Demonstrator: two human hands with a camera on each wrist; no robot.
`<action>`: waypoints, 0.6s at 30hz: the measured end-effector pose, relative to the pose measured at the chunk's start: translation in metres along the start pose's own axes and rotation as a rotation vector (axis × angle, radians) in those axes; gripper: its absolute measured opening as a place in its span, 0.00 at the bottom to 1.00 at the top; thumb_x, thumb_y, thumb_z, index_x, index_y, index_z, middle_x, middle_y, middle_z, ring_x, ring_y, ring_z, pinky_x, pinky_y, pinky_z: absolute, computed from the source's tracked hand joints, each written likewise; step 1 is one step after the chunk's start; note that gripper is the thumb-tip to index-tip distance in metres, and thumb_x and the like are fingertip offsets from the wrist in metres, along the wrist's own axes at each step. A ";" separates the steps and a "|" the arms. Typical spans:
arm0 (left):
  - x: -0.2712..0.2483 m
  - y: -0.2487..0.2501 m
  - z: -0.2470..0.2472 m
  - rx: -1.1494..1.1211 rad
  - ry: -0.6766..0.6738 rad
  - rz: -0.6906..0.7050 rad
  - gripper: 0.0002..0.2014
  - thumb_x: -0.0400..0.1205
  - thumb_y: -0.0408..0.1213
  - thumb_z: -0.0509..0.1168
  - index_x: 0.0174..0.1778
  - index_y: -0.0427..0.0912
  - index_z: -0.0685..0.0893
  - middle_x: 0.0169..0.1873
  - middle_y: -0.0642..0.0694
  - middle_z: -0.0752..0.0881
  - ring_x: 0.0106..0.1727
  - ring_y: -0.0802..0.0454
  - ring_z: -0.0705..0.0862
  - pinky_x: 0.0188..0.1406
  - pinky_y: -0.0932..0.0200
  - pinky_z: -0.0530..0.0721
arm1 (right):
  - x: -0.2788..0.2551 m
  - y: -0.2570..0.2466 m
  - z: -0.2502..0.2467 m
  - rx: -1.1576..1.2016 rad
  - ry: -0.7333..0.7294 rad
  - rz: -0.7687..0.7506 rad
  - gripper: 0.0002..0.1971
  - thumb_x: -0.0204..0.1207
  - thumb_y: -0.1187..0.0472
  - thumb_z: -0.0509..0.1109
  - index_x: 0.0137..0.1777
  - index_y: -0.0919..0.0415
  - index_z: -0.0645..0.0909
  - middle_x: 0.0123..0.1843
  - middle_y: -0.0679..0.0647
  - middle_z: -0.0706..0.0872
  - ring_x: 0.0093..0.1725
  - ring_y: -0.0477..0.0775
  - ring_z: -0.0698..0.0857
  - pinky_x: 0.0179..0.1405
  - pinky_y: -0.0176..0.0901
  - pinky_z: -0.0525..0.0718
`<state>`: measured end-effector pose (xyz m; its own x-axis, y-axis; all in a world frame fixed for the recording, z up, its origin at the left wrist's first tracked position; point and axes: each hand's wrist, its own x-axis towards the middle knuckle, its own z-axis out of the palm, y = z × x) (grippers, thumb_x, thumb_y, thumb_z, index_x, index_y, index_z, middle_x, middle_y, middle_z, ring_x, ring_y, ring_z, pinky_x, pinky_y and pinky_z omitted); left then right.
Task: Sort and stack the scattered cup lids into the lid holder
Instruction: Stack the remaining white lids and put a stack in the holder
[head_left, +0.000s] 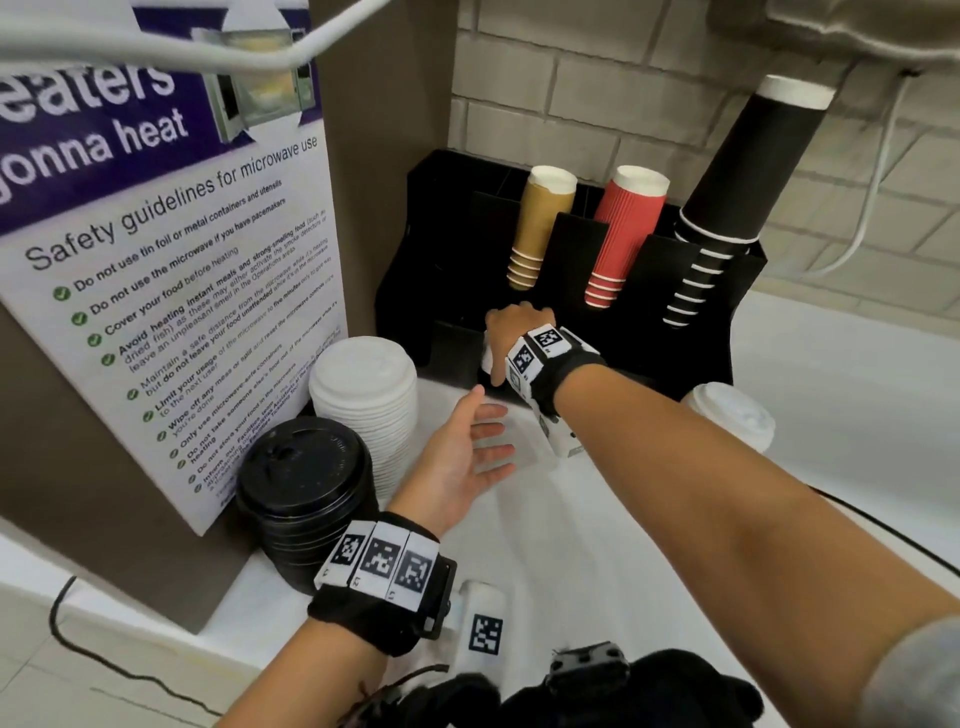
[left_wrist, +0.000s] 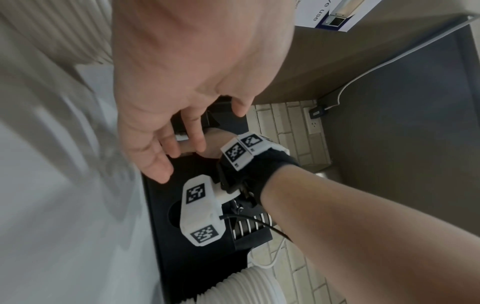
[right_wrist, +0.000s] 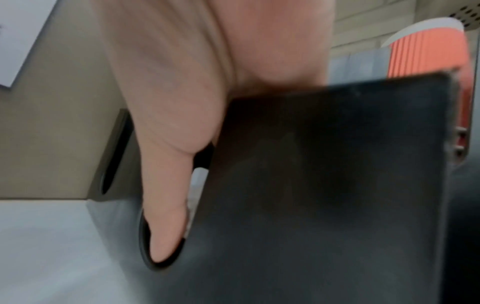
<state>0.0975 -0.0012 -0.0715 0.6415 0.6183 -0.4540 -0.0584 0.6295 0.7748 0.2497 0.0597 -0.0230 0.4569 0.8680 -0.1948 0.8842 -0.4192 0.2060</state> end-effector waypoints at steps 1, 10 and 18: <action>-0.001 0.000 0.000 0.006 -0.001 0.003 0.20 0.85 0.56 0.58 0.49 0.44 0.85 0.52 0.45 0.82 0.50 0.46 0.84 0.44 0.54 0.83 | 0.001 -0.001 0.002 -0.010 -0.010 -0.006 0.30 0.70 0.54 0.76 0.70 0.60 0.73 0.67 0.59 0.79 0.69 0.63 0.73 0.61 0.57 0.73; -0.003 -0.001 -0.003 0.022 -0.004 0.019 0.20 0.85 0.56 0.58 0.49 0.44 0.86 0.53 0.44 0.83 0.50 0.46 0.84 0.44 0.54 0.83 | -0.017 0.002 -0.004 0.121 0.099 -0.052 0.21 0.70 0.57 0.77 0.60 0.64 0.80 0.60 0.62 0.82 0.59 0.63 0.81 0.49 0.50 0.80; 0.001 0.002 -0.003 0.016 -0.030 0.041 0.18 0.86 0.54 0.59 0.49 0.45 0.86 0.53 0.45 0.81 0.50 0.46 0.85 0.47 0.54 0.84 | -0.131 0.098 -0.019 0.764 0.570 0.196 0.18 0.71 0.49 0.75 0.59 0.54 0.81 0.61 0.58 0.82 0.64 0.63 0.78 0.64 0.59 0.78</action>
<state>0.0955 0.0023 -0.0714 0.6618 0.6288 -0.4081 -0.0735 0.5962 0.7995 0.2749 -0.0902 0.0406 0.6649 0.6788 0.3116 0.7141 -0.4555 -0.5316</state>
